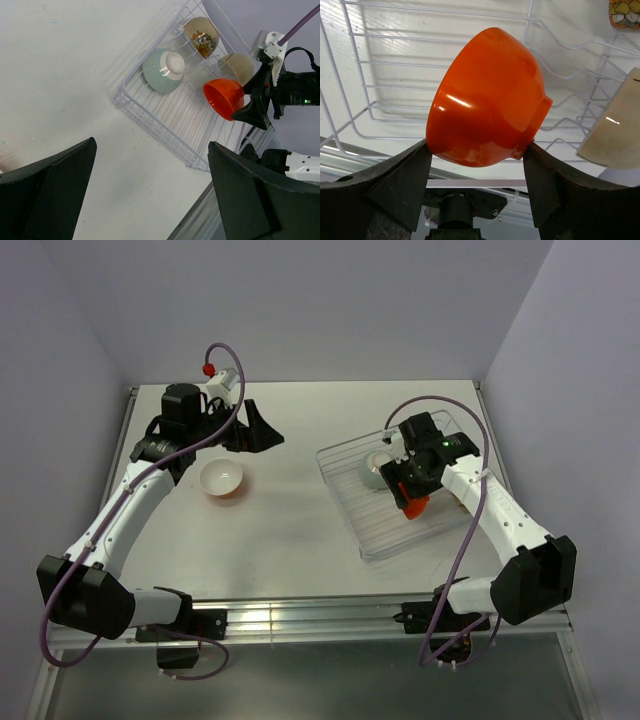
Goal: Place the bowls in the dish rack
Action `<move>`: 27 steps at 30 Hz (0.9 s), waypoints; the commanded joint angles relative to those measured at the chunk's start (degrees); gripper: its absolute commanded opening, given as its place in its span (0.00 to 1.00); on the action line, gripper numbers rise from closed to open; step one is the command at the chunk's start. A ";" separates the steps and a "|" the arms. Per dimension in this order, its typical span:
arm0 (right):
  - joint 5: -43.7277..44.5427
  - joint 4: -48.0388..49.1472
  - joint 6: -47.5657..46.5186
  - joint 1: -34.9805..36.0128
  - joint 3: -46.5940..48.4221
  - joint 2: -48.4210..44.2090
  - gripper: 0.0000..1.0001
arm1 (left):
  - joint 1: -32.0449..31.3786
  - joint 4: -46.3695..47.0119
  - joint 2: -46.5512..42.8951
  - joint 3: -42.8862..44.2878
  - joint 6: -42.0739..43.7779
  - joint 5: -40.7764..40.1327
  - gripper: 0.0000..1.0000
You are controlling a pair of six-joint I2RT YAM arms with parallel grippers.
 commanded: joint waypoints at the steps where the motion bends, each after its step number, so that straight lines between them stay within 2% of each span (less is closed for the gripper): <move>1: 4.52 0.65 0.57 1.41 -0.15 0.67 0.00 | -0.08 0.74 -1.37 0.71 -0.05 -0.86 1.00; 27: 18.49 2.15 3.47 11.87 -8.33 7.43 0.00 | -0.08 -0.31 -1.72 0.10 0.39 -1.13 1.00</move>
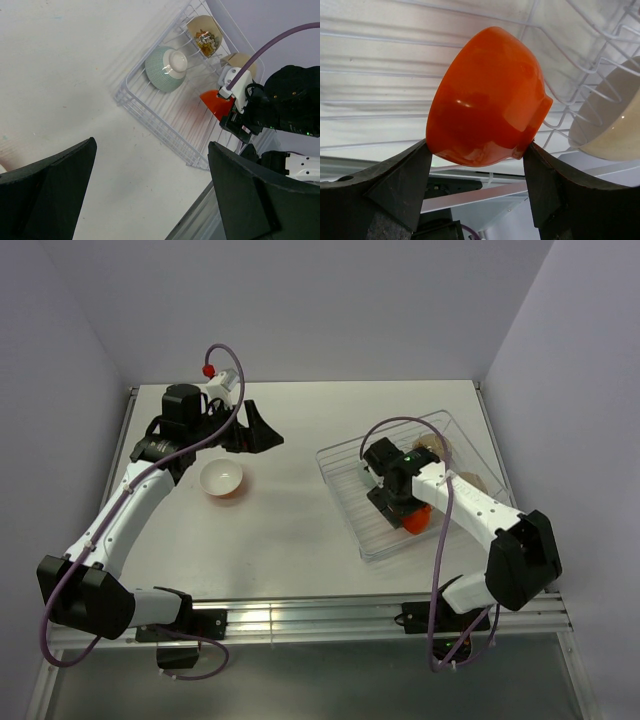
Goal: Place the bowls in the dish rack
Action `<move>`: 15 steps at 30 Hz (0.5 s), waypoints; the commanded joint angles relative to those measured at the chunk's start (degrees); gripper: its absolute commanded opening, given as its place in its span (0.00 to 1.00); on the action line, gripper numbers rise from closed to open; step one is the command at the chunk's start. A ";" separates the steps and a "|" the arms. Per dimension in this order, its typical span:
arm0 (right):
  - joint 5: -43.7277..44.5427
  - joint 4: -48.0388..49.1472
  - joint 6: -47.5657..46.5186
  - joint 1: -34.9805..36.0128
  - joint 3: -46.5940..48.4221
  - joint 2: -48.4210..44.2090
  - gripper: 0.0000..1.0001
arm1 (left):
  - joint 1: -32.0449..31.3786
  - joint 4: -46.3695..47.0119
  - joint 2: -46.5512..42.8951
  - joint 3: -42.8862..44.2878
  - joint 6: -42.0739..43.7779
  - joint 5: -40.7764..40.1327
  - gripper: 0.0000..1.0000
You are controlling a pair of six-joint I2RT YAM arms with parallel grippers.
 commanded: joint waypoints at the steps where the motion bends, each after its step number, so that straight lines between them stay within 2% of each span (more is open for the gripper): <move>1: 3.04 1.60 1.22 0.67 -1.77 2.15 0.05 | -0.08 0.52 -1.72 0.10 0.74 -0.58 0.99; 3: 3.04 1.86 1.57 1.38 -2.12 2.50 0.07 | -0.08 0.43 -1.64 0.10 0.74 -0.58 0.99; 6: 3.04 1.95 1.75 2.08 -2.21 2.85 0.18 | -0.08 0.34 -1.72 0.18 0.92 -0.67 0.99; 7: 2.34 1.69 1.75 2.17 -2.04 2.94 0.33 | 0.01 0.25 -1.64 0.19 0.92 -0.67 0.99; 8: 1.90 1.51 1.75 2.35 -1.78 3.12 0.44 | -0.08 0.16 -1.55 0.19 1.01 -0.76 1.00; 10: 1.20 1.16 1.75 2.70 -1.42 3.12 0.60 | -0.08 0.08 -1.46 0.36 1.09 -0.84 1.00; 15: -0.56 0.28 1.93 3.14 -0.98 3.38 0.65 | -0.08 0.16 -1.29 0.27 1.09 -0.84 1.00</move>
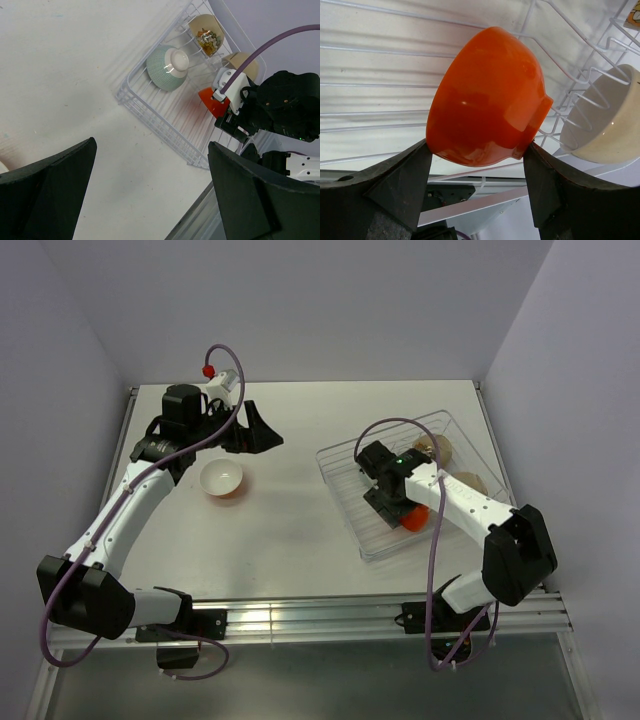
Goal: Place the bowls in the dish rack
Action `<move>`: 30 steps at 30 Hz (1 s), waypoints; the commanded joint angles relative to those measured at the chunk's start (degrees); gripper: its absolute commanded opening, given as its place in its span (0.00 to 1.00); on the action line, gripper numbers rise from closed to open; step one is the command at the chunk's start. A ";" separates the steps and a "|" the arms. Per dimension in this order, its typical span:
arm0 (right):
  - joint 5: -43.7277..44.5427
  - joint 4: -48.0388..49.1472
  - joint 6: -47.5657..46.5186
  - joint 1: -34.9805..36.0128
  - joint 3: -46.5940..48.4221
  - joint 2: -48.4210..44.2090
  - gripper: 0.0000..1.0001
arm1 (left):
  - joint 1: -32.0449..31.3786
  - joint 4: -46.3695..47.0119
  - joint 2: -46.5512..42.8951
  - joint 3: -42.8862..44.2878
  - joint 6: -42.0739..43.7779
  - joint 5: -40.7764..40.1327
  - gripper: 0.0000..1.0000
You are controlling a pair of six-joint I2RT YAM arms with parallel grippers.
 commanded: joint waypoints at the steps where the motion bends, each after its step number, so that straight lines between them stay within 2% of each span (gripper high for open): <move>1: -4.76 -1.66 1.58 0.49 -0.57 1.42 0.71 | -0.08 0.54 -1.20 0.27 0.88 -0.45 1.00; 3: -5.20 -1.75 1.40 0.67 -0.57 1.42 0.81 | -0.08 0.36 -1.11 0.45 1.23 -0.45 0.99; 7: -5.20 -2.28 1.31 1.37 0.22 1.33 0.92 | -0.08 0.18 -0.58 0.62 1.32 -0.36 0.99; 8: -5.38 -2.45 1.14 1.46 0.57 1.33 1.00 | -0.08 0.01 -0.58 0.71 1.32 -0.28 1.00; 17: -6.17 -2.90 0.87 2.16 2.07 1.15 1.00 | -0.08 0.01 -0.67 0.63 2.02 -0.45 1.00; 22: -6.43 -1.23 0.88 2.16 5.39 -1.65 0.94 | 1.06 0.54 -1.02 -0.17 1.49 1.22 1.00; 26: -10.81 -0.44 0.70 1.64 9.27 -4.03 0.91 | 2.21 0.97 -1.20 -0.52 1.40 2.27 0.99; 29: -13.28 1.66 0.70 0.85 10.24 -5.00 0.80 | 2.29 1.41 -1.46 -0.87 1.40 2.27 0.99; 30: -14.86 2.28 0.79 0.50 10.42 -5.09 0.70 | 2.38 1.50 -1.46 -0.96 1.40 2.19 0.98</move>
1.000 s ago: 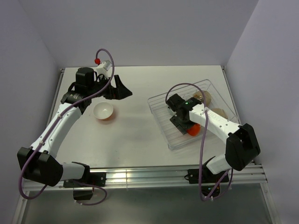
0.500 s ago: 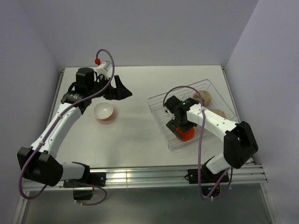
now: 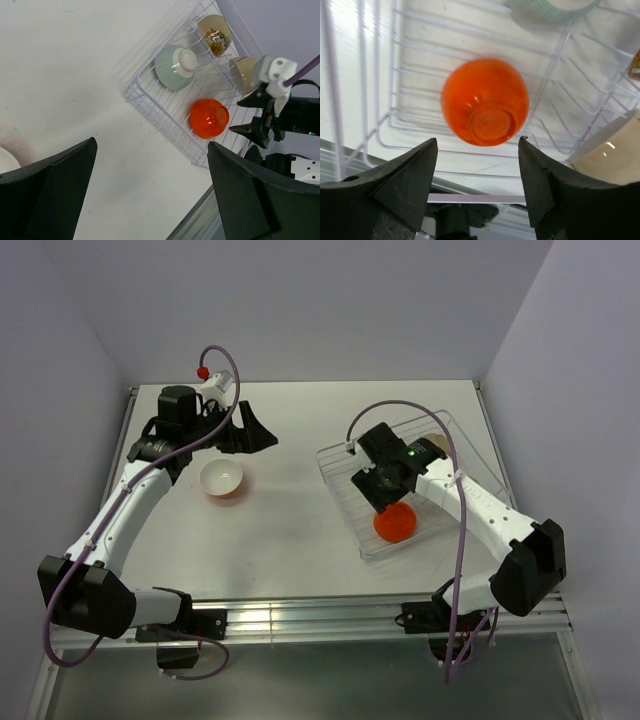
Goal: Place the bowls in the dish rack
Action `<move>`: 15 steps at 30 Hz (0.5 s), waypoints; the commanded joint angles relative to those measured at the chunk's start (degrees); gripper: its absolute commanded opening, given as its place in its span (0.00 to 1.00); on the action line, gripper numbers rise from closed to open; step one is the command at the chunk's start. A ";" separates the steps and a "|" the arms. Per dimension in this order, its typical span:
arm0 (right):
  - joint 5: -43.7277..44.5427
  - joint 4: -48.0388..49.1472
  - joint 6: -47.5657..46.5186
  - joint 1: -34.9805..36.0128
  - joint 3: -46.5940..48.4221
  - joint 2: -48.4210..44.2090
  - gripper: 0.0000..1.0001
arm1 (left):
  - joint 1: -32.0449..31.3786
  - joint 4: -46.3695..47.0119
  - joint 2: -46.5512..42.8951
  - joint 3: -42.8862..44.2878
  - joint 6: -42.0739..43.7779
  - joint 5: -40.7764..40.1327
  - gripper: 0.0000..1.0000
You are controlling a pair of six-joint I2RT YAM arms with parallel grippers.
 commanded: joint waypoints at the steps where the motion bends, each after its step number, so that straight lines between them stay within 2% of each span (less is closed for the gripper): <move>1: -4.66 3.21 0.89 -1.51 2.59 -1.92 0.64 | 0.22 2.09 -1.48 -0.32 0.99 1.40 0.98; 3: -7.20 5.05 1.16 -2.39 2.68 -0.78 0.51 | 1.01 2.09 -1.39 -0.85 0.81 1.48 0.97; 6: -10.27 6.99 1.25 -4.41 2.51 1.85 0.37 | 2.59 1.92 -1.22 -1.55 0.64 2.01 0.94; 10: -11.96 9.10 0.99 -5.83 0.85 4.06 0.35 | 4.35 0.87 -1.40 -2.25 2.21 1.31 0.94; 15: -9.68 10.33 0.55 -6.70 -2.85 6.17 0.34 | 6.19 -2.38 -1.39 -3.22 5.20 -1.06 0.93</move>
